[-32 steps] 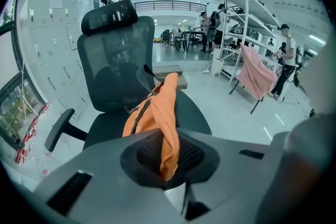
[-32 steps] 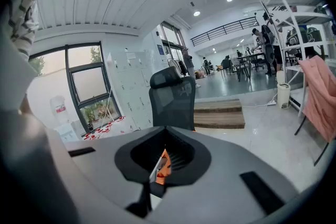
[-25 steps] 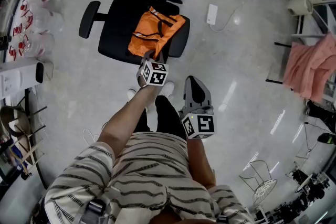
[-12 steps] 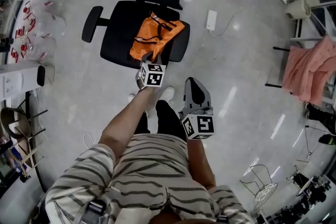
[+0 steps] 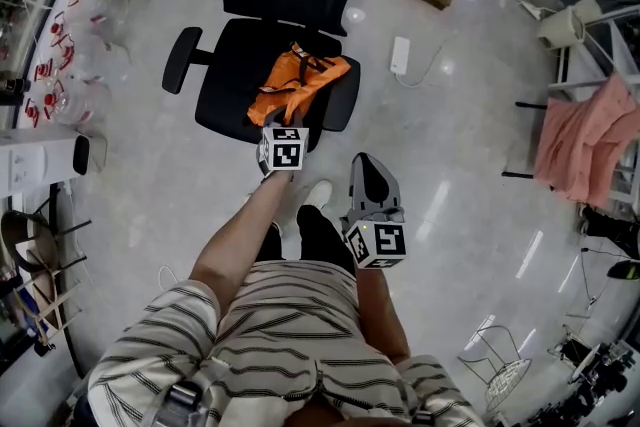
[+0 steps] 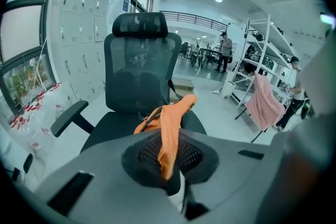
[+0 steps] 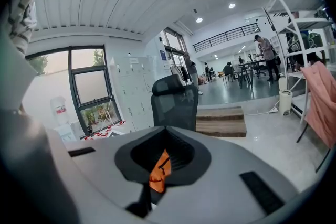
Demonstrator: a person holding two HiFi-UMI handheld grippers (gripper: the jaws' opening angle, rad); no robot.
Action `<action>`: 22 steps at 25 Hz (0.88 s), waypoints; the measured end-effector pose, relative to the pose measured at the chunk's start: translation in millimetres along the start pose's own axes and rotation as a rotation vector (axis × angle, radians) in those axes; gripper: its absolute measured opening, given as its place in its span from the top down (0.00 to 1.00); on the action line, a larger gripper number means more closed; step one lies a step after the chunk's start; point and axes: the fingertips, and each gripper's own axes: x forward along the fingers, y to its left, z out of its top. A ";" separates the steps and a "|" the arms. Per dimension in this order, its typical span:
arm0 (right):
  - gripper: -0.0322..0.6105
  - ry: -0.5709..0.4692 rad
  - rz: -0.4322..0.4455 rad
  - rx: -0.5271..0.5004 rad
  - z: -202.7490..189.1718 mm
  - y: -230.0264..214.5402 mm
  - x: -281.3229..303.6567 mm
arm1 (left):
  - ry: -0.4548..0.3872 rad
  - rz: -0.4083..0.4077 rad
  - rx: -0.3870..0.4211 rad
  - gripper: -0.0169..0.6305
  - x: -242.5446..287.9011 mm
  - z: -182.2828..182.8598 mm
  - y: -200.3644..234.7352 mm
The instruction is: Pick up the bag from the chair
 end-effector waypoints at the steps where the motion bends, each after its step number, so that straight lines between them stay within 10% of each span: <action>1: 0.92 -0.002 0.000 -0.001 1.1 0.9 -0.4 | -0.006 -0.002 -0.011 0.93 -2.3 2.2 1.0; 22: 0.92 -0.056 0.000 -0.049 25.7 29.8 -9.0 | -0.098 -0.053 -0.058 0.93 -55.9 40.8 10.3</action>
